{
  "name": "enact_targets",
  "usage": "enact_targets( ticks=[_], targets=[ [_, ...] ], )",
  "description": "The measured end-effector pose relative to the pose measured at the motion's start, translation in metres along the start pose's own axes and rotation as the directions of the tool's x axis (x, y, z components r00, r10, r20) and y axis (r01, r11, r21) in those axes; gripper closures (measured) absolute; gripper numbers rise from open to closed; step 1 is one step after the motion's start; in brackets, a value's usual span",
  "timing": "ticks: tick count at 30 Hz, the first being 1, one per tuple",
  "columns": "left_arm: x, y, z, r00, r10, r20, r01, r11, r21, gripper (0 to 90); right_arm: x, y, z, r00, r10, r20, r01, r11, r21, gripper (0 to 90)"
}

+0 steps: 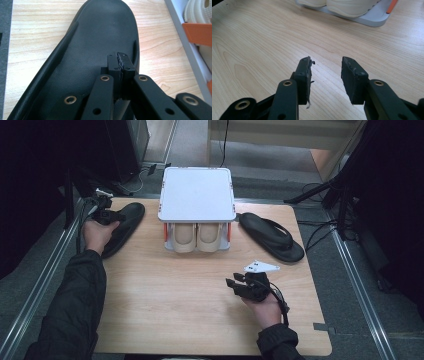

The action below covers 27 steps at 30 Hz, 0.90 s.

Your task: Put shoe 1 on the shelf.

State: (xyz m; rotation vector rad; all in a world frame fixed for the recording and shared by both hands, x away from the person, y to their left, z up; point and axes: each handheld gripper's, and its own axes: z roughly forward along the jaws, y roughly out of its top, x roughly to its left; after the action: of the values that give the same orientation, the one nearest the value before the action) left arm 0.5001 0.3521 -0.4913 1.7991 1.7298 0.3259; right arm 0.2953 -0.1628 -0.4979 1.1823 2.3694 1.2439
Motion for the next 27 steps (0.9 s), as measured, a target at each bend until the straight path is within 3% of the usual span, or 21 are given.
enact_targets(
  ticks=[10,13,21,27],
  targets=[
    [-0.012,-0.014,-0.006,0.9981,0.04,0.048,-0.041,0.9991,0.014,90.0,-0.001,0.0,0.0,1.0,0.004,0.003,-0.004,1.0,0.003,60.3],
    [-0.017,-0.021,-0.01,0.9954,0.066,0.069,-0.068,0.9973,0.028,90.0,-0.001,0.0,0.0,1.0,0.005,0.004,-0.005,1.0,0.0,60.3],
    [-0.034,-0.05,-0.021,0.9895,0.081,0.12,-0.081,0.9967,0.003,90.0,0.0,0.001,0.002,1.0,-0.002,-0.005,0.002,1.0,-0.001,60.3],
    [-0.048,-0.063,-0.029,0.9836,0.132,0.123,-0.135,0.9908,0.012,90.0,0.0,0.004,0.003,1.0,-0.004,-0.007,0.004,1.0,0.0,60.3]
  ],
)
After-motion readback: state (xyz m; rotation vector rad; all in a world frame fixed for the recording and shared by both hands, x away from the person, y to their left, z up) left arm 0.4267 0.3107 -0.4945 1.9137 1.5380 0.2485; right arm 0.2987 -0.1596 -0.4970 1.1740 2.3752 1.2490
